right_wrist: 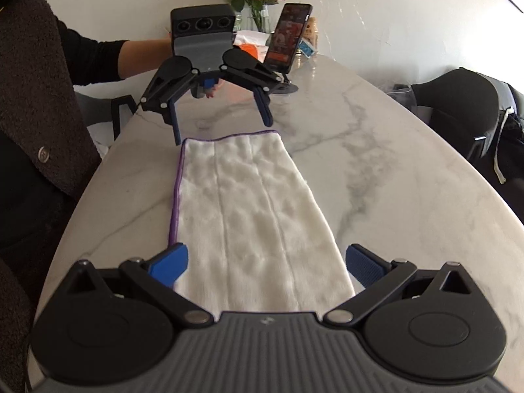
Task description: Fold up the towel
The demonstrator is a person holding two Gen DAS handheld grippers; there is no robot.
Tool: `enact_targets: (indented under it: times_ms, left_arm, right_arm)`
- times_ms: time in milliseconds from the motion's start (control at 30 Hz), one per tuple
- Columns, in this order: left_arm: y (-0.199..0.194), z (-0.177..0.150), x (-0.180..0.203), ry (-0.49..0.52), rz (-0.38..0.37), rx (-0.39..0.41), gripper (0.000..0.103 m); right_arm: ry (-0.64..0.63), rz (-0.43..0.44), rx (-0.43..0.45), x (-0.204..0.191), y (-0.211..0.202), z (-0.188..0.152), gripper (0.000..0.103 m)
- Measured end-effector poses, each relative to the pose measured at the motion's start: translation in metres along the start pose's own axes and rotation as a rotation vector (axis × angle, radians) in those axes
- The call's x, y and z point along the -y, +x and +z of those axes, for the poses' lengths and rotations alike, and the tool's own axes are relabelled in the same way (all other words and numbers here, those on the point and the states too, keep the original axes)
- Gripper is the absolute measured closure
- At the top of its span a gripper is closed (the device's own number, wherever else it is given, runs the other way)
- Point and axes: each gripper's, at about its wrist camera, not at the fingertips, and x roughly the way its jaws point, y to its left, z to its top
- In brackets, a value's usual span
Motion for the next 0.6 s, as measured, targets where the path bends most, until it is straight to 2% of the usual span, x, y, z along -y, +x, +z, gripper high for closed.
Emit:
enact_targets:
  times_ms: [100,200,300,367,600]
  left_arm:
    - [0.023,0.013,0.001,0.010,-0.028,-0.037,0.001]
    - [0.042,0.014,0.004,0.044,-0.048,-0.085,0.001]
    - [0.054,0.008,0.006,0.059,-0.054,-0.100,0.001]
    - [0.056,0.004,0.009,0.083,-0.049,-0.092,0.001]
    - [0.046,-0.012,0.007,0.075,-0.048,-0.056,0.001]
  right_arm:
    - [-0.043,0.073,-0.044,-0.002,0.030,0.020,0.000]
    - [-0.090,0.074,-0.071,-0.006,0.048,0.026,0.000]
    - [-0.095,0.080,-0.080,-0.005,0.059,0.025,0.000]
    - [-0.109,0.079,-0.077,-0.005,0.062,0.020,0.000]
    - [-0.115,0.070,-0.030,0.000,0.053,0.001,0.000]
